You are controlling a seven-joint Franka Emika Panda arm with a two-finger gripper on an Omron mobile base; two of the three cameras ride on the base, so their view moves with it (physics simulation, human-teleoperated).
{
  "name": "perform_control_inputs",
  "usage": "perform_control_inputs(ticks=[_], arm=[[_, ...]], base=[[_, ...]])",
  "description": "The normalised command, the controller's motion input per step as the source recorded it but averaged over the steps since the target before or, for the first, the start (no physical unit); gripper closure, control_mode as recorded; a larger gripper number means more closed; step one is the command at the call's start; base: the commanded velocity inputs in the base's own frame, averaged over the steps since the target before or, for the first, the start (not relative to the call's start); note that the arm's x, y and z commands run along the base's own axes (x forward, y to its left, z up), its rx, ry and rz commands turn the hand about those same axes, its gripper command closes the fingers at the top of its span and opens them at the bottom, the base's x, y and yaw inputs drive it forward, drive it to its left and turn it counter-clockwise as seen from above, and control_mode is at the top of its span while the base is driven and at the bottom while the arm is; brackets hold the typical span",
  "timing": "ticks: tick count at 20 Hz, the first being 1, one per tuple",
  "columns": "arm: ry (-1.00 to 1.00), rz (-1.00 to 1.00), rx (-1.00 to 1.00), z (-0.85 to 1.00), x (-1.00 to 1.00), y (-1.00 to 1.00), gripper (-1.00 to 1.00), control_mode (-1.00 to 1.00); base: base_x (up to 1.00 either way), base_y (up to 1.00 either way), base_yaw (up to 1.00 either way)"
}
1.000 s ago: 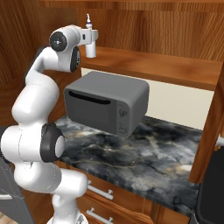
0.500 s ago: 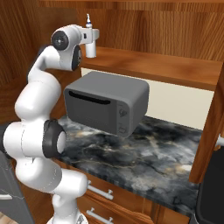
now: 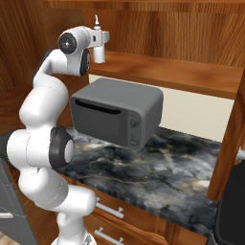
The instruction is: Move the cutting board and knife to the sink. Then move spray from the cabinet to the counter.
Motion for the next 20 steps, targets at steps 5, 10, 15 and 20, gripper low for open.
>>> perform_control_inputs(ticks=[5, 10, 15, 20], arm=[[0.00, 0.00, 0.00, 0.00, 0.17, 0.00, -1.00, -1.00], [0.00, 0.00, 0.00, 0.00, 0.13, 0.00, -1.00, -1.00], [0.00, 0.00, 0.00, 0.00, 0.10, 0.00, -1.00, -1.00], [0.00, 0.00, 0.00, 0.00, 0.10, 0.00, -1.00, -1.00]], base=[[0.00, 0.00, 0.00], [0.00, 0.00, 0.00], [0.00, 0.00, 0.00], [0.00, 0.00, 0.00]])
